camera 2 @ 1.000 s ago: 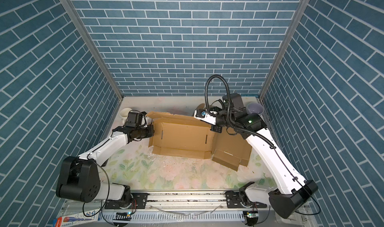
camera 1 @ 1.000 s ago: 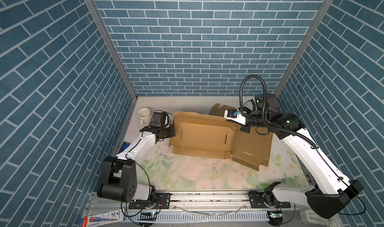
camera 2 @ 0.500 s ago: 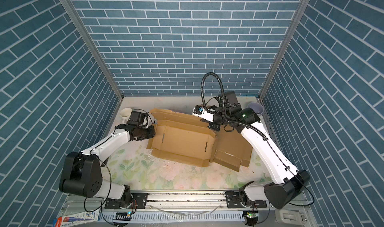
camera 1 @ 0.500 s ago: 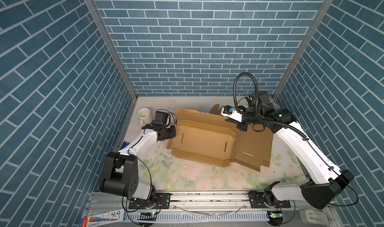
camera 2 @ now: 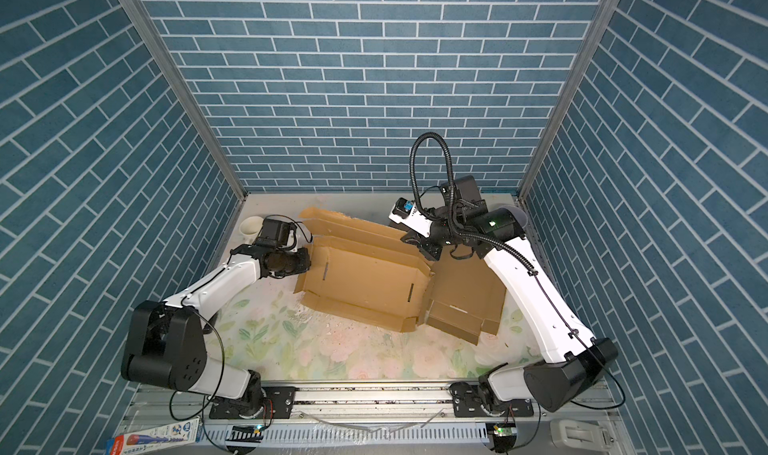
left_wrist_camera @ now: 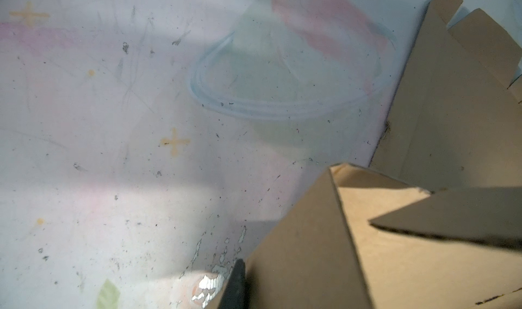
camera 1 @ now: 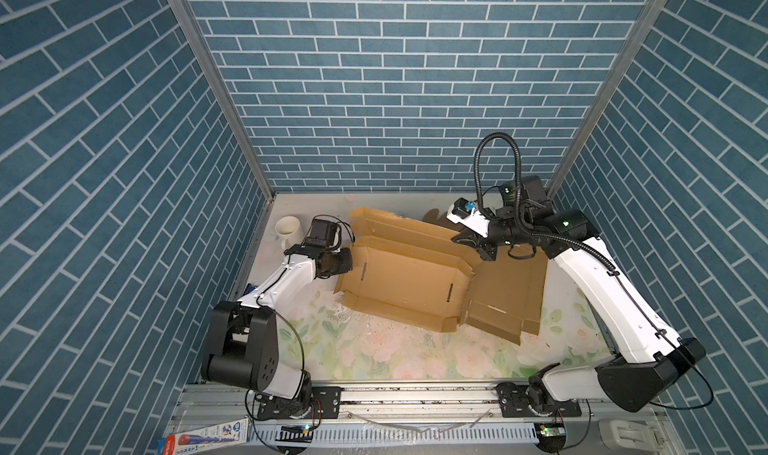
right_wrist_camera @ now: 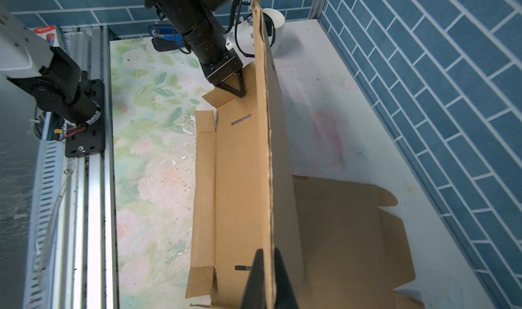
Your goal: Fold the paper box
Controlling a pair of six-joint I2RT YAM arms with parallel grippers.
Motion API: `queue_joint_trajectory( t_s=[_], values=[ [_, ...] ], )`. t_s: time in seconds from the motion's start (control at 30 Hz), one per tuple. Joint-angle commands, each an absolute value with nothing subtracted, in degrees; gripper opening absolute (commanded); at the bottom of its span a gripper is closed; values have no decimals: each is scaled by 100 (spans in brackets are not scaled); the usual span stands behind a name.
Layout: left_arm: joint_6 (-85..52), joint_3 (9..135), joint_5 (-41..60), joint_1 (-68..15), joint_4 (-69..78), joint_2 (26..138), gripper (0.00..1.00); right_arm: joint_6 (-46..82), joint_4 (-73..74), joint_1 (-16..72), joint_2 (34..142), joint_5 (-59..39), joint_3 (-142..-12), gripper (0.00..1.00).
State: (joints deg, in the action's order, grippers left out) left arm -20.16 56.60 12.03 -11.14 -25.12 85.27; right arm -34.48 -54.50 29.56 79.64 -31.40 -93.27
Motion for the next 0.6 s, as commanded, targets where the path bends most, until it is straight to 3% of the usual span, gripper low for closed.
queue_joint_trajectory(
  t_s=[0.0, 0.4, 0.57],
  values=[
    [-2192, 5613, 1281, -1117, -2409, 8618, 17, -3088, -5700, 2961, 8117, -3419, -9308, 0],
    [-2186, 5989, 641, -1099, -3329, 8129, 54, -2532, -5480, 2654, 8405, -3245, -9388, 0],
    [-2101, 6091, 18, -1207, -4180, 7279, 56, -2482, -5390, 2628, 8401, -2894, -9467, 0]
  ],
)
